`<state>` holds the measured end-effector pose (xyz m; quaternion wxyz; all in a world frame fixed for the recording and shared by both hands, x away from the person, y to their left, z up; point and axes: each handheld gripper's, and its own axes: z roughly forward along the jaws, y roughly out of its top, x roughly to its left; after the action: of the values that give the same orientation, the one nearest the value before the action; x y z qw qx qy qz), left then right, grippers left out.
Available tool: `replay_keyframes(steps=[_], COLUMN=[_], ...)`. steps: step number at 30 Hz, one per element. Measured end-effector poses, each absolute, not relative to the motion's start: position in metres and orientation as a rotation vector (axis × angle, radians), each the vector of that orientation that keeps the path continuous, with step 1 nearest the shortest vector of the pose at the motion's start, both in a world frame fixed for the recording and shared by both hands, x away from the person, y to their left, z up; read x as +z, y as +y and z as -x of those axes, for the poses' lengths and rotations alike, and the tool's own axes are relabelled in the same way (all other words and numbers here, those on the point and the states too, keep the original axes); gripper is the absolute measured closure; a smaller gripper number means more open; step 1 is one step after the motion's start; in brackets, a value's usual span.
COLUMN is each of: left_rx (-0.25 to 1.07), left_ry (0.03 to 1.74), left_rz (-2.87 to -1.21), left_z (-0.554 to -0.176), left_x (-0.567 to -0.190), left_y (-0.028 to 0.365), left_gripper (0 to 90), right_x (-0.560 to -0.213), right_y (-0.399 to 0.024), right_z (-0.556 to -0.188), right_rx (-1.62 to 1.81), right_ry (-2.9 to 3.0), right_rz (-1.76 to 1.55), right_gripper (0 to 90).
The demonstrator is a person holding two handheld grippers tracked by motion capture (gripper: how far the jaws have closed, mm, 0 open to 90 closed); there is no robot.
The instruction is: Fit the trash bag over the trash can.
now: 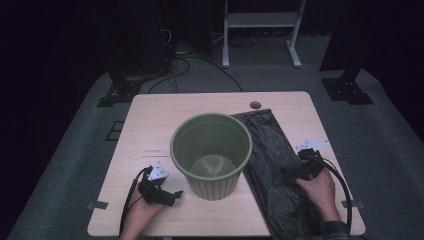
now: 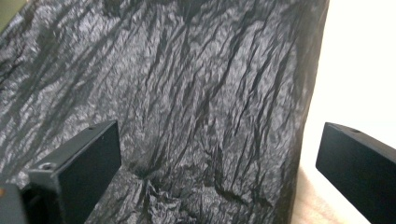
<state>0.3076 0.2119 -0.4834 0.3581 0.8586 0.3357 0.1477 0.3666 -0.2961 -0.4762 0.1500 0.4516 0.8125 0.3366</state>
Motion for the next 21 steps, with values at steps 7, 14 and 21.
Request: replay_keyframes(steps=[7,14,21], left_rx=[0.381,0.381,0.381], left_ry=[0.866,0.867,0.867], left_rz=[-2.215,-2.215,-2.215], left_z=[-0.308,-0.307,-0.307], left_x=[-0.483,-0.483,-0.483], left_y=[0.212,0.212,0.212], left_gripper=[0.0,0.0,0.0], right_x=[-0.482,-0.481,-0.479], right_y=[-0.296,-0.285,-0.27], right_z=[-0.365,-0.367,-0.371], right_rx=[0.986,0.994,1.023], right_ry=[2.339,2.378,2.418], right_rz=[-1.303,-1.287,-1.268], right_gripper=[0.0,0.0,0.0])
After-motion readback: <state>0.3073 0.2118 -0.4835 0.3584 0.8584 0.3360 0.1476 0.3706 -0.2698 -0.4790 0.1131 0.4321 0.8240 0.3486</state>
